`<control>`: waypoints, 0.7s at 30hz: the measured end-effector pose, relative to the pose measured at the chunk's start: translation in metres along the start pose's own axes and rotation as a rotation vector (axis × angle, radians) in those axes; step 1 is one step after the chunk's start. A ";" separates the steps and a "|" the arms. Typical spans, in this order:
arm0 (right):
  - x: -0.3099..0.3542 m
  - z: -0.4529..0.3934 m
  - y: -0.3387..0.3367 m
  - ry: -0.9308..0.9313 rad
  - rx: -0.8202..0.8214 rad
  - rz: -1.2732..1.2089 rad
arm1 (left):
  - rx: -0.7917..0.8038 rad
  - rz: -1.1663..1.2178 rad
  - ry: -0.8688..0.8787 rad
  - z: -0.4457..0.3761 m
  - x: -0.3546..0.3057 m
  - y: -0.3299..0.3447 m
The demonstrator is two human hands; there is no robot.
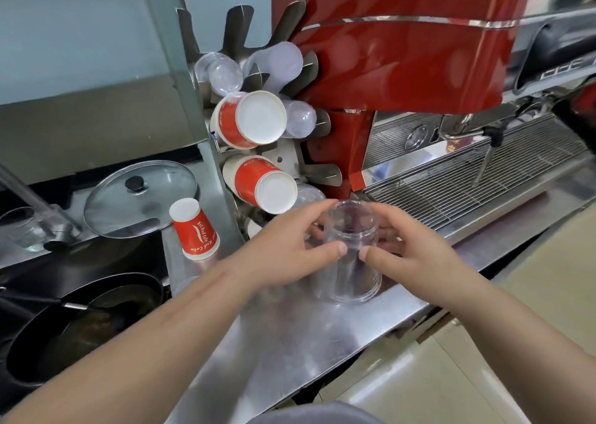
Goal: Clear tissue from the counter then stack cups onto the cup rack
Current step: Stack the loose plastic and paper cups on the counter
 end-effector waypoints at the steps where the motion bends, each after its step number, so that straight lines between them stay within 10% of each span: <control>1: 0.004 -0.001 -0.005 -0.014 -0.017 -0.002 | -0.007 -0.005 0.009 -0.002 -0.005 -0.004; 21: -0.056 -0.011 0.011 0.121 -0.034 0.090 | 0.080 -0.130 -0.074 -0.020 0.046 0.033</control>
Point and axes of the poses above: each hand's wrist, its own z-axis away from the middle knuckle, its own y-axis out of the palm, x = y × z, the point moved 10 cm from there along -z, towards the middle knuckle, and after that the axes turned 8 degrees about x, right-handed, at the moved point
